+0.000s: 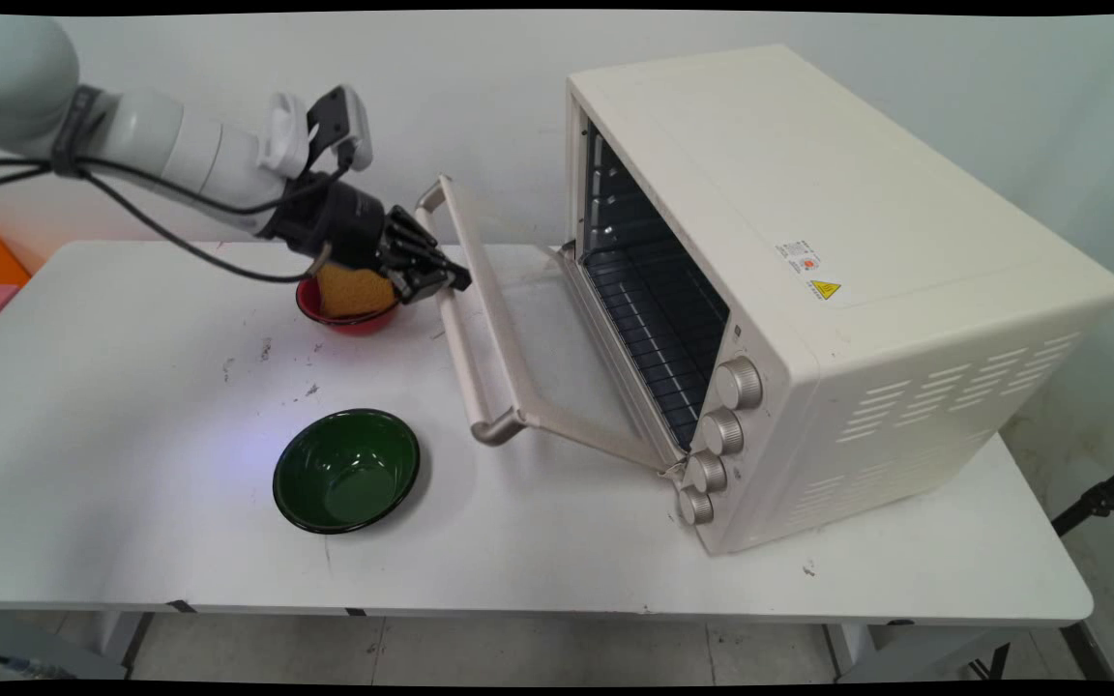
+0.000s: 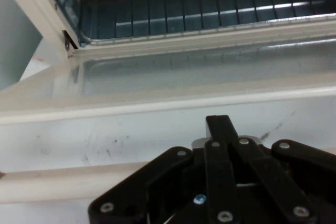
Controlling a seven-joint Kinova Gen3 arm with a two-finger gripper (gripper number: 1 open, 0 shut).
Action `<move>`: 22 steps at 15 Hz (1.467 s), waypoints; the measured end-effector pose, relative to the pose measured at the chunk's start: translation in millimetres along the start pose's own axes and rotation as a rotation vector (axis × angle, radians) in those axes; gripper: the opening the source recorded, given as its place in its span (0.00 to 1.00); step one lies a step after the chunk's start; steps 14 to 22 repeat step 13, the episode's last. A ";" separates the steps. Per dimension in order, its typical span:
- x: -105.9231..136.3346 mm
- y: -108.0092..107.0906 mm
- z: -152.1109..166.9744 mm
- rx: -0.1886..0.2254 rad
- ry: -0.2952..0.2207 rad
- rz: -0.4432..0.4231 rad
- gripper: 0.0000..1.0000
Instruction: Open the oven
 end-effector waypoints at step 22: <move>-79.6 -4.8 5.0 -0.007 0.033 0.024 0.00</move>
